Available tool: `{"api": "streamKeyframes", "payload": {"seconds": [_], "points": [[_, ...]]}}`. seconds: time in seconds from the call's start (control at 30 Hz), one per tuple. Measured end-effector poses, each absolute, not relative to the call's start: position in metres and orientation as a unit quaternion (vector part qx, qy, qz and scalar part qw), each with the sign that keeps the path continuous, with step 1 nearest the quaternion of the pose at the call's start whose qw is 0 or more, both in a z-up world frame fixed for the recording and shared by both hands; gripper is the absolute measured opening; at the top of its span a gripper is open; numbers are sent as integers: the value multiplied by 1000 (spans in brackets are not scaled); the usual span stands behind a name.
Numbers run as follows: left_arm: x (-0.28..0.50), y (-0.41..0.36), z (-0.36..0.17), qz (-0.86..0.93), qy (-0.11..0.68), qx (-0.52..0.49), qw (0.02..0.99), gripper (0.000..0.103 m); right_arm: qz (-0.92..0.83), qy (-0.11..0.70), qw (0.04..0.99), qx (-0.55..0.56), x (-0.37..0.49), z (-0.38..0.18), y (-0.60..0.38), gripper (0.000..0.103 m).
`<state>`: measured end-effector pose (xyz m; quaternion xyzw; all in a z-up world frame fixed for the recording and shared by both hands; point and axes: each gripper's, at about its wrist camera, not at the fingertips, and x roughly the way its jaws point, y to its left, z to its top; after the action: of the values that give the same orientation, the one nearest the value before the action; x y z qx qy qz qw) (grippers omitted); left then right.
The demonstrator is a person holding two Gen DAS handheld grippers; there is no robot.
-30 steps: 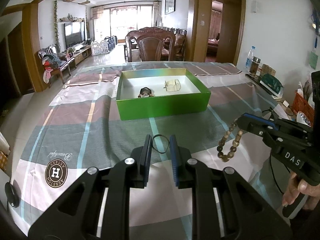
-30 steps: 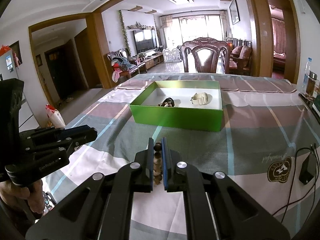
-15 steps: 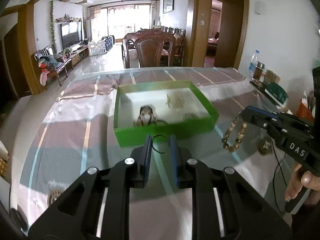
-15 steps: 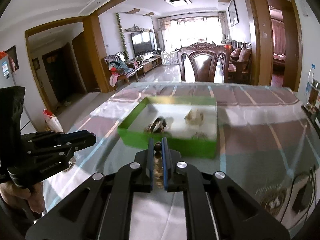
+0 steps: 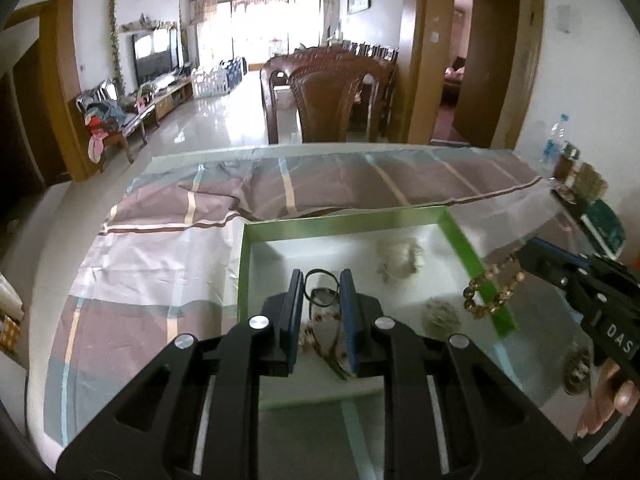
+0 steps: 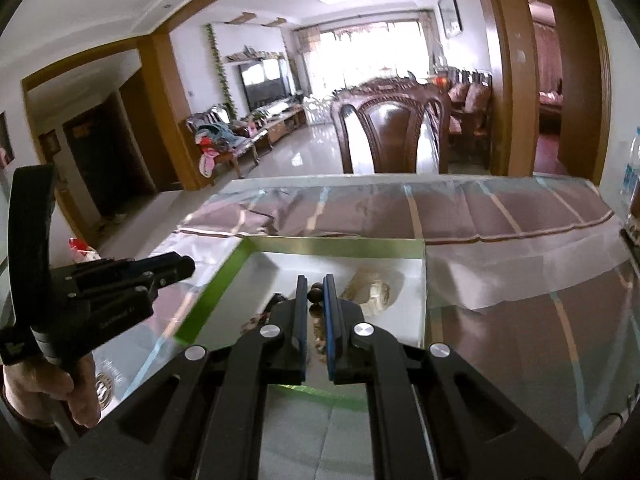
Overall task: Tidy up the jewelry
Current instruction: 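Open both tools to release the ring and jade bracelet in the box, then withdraw both open tools from the green box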
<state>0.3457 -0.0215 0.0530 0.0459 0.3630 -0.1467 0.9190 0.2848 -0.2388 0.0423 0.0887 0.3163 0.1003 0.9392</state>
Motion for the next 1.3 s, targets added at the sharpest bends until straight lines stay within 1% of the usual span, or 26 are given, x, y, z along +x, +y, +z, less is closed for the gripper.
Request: {"api": "streamKeyframes", "payload": {"seconds": [0.1,0.3,0.33,0.37,0.4,0.43,0.47,0.5,0.6,0.67,0.73,0.9,0.93,1.03,1.2,1.3], "points": [[378,-24,29,-138,382,46,913,18,95,335,932,98,306,23,-245,8],[406,-27,-7,-124,407,54,903,19,65,348,931,93,330,-1,-251,8],[406,-27,-8,-121,408,55,903,20,61,349,931,87,331,-2,-250,17],[406,-26,-9,-119,406,54,904,27,57,349,931,84,331,-3,-250,30],[403,-24,-8,-117,398,55,908,53,44,343,935,82,327,-2,-251,61],[398,-23,-4,-114,388,56,913,68,30,330,940,82,321,1,-253,80],[391,-22,0,-110,374,60,919,89,17,315,945,82,315,4,-255,84],[378,-19,9,-101,351,67,929,93,11,301,950,84,305,9,-257,88],[351,-15,21,-102,340,71,932,96,12,288,952,98,276,20,-261,93],[320,-11,32,-101,324,72,938,99,16,282,954,104,257,27,-260,94],[285,-8,42,-100,303,77,944,99,25,275,956,100,227,31,-255,97],[213,-3,52,-102,285,88,949,99,35,277,957,73,164,31,-235,98],[196,-1,52,-102,283,86,950,99,31,276,958,72,150,31,-233,99],[153,7,50,-110,284,69,950,99,28,270,959,75,118,28,-227,100],[115,20,46,-109,278,45,953,99,12,247,965,83,76,20,-222,100],[101,24,42,-108,268,34,957,99,7,241,969,62,68,12,-214,100]]}}
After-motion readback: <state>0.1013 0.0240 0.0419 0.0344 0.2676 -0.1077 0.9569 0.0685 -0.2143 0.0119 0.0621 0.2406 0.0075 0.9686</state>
